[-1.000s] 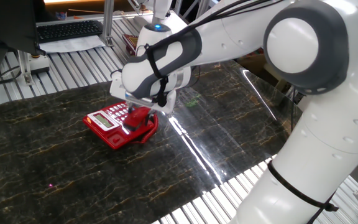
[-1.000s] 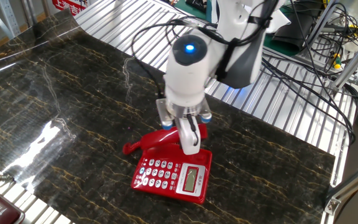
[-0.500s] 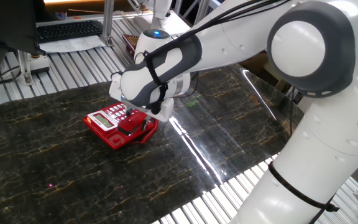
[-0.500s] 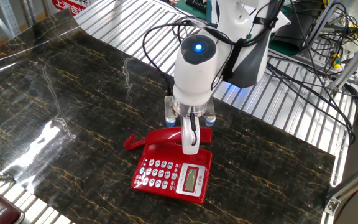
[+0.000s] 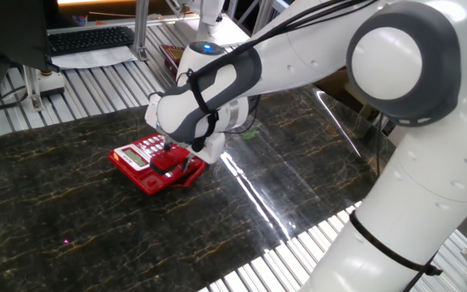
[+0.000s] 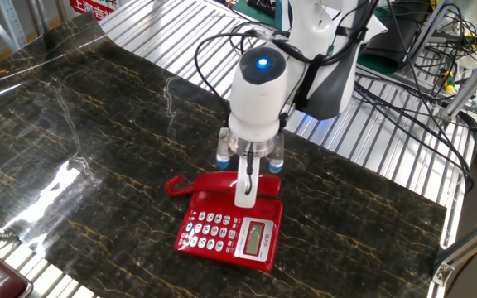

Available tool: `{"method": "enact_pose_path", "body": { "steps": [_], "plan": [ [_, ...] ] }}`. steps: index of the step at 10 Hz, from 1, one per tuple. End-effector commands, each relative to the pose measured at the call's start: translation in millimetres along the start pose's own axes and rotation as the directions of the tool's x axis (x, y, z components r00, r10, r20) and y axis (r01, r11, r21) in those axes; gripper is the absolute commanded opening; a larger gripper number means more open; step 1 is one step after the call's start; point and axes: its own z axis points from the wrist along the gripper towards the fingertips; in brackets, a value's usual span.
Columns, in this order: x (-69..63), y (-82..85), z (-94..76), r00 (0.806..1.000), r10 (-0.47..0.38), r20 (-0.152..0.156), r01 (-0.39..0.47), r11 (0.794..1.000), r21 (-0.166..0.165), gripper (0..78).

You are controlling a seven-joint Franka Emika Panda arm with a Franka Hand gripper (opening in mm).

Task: Place the handset of the telephone on the corresponding phone cradle

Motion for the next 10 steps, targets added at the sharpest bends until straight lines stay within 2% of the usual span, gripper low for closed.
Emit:
{"method": "enact_pose_path", "body": {
  "steps": [1,2,4,5,6,7,8,9,10],
  "plan": [
    [-13.9,16.6,-0.3,0.999,0.031,-0.02,-0.032,0.998,-0.06,1.1],
    [-13.8,16.8,-0.4,0.998,0.062,-0.009,-0.062,0.995,-0.077,1.1],
    [-13.4,16.6,-0.7,0.997,0.082,-0.006,-0.082,0.993,-0.087,1.1],
    [-13.2,16.5,-0.8,0.999,0.031,-0.01,-0.031,0.996,-0.085,1.1],
    [-13.2,16.5,-0.8,1.0,0.014,-0.013,-0.015,0.996,-0.083,1.1],
    [-13.2,16.5,-0.8,0.999,-0.03,-0.014,0.029,0.998,-0.064,1.1],
    [-12.5,16.3,-1.2,0.999,-0.035,0.008,0.036,0.997,-0.07,1.1],
    [-11.8,16.1,-1.5,0.997,-0.059,0.057,0.062,0.996,-0.06,1.1],
    [-11.7,16.1,-1.6,0.993,-0.075,0.094,0.081,0.995,-0.056,1.1]
  ]
}}
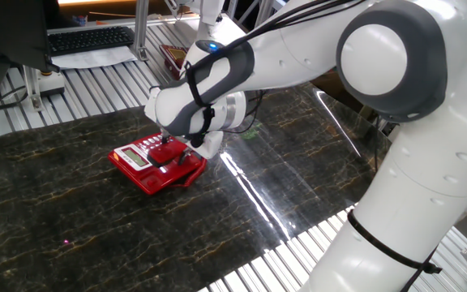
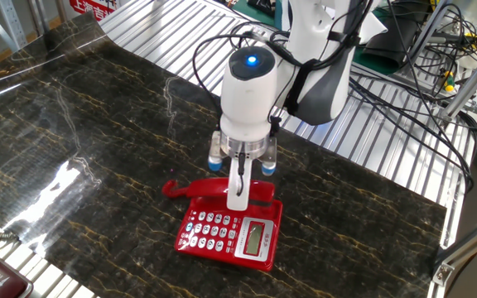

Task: Place the handset of the telephone on the corresponding phone cradle

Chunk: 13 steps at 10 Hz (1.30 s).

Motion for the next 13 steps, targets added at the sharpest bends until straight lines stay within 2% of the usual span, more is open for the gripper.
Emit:
{"method": "enact_pose_path", "body": {
  "steps": [1,5,6,7,9,13],
  "plan": [
    [1.0,0.8,-2.0,0.99,-0.086,0.116,0.087,0.996,-0.01,1.1],
    [1.1,0.4,-1.8,0.978,-0.082,0.192,0.088,0.996,-0.022,1.1],
    [1.1,0.4,-1.8,0.978,-0.082,0.192,0.088,0.996,-0.022,1.1],
    [1.2,0.1,-1.7,0.971,-0.079,0.228,0.082,0.997,-0.004,1.1],
    [1.2,0.1,-1.7,0.962,-0.07,0.264,0.069,0.997,0.013,1.1],
    [2.8,-2.3,-1.2,0.962,-0.051,0.268,0.048,0.999,0.019,1.1]
  ]
}}
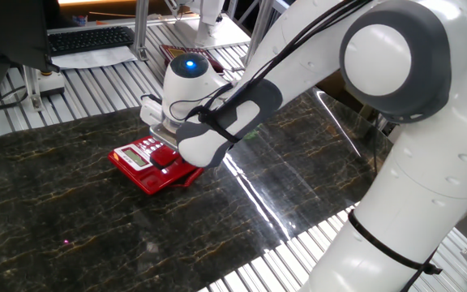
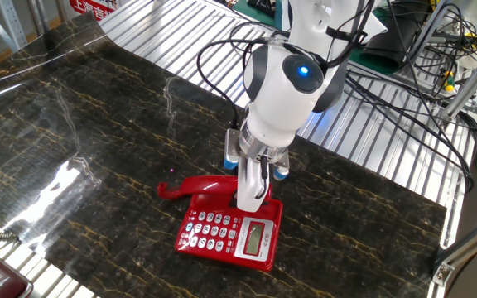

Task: Place the handset of the telephone on the corresponding phone cradle

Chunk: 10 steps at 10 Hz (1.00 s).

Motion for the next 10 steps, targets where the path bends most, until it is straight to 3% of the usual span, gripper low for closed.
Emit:
{"method": "enact_pose_path", "body": {
  "steps": [1,4,6,8,10],
  "plan": [
    [3.4,-3.9,-1.5,1.0,-0.014,0.007,0.014,1.0,0.011,1.1],
    [9.3,-7.2,-5.3,0.999,-0.033,0.014,0.032,0.999,0.025,1.1],
    [12.3,-7.5,-7.3,1.0,-0.009,0.013,0.008,0.998,0.068,1.1],
    [16.5,-4.7,-2.7,0.998,0.067,0.02,-0.069,0.992,0.101,1.1],
    [20.7,-2.5,0.3,0.997,0.078,0.014,-0.079,0.991,0.104,1.1]
  ]
}}
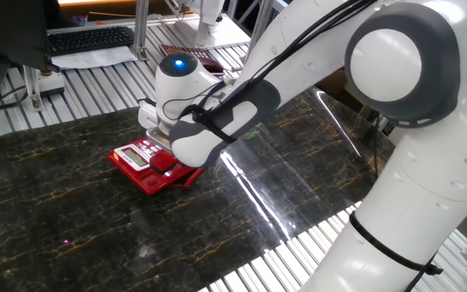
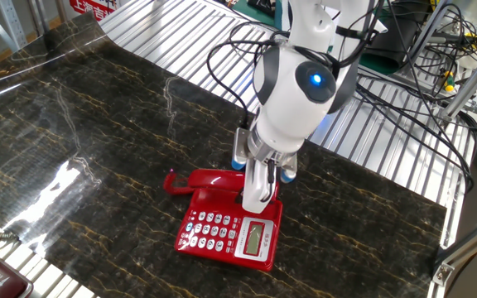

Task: Place the handset of the telephone on the corresponding phone cradle

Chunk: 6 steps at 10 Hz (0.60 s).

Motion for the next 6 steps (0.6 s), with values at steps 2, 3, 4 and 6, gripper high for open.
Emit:
{"method": "enact_pose_path", "body": {
  "steps": [2,3,4,6],
  "plan": [
    [12.9,5.6,4.5,0.999,0.034,-0.011,-0.034,0.999,0.007,1.1],
    [15.9,5.7,4.3,0.999,0.032,-0.017,-0.032,0.999,0.004,1.1],
    [17.0,5.5,3.8,0.999,0.03,-0.028,-0.03,1.0,0.0,1.1],
    [19.0,5.8,4.2,0.998,0.021,-0.061,-0.022,1.0,-0.016,1.1]
  ]
}}
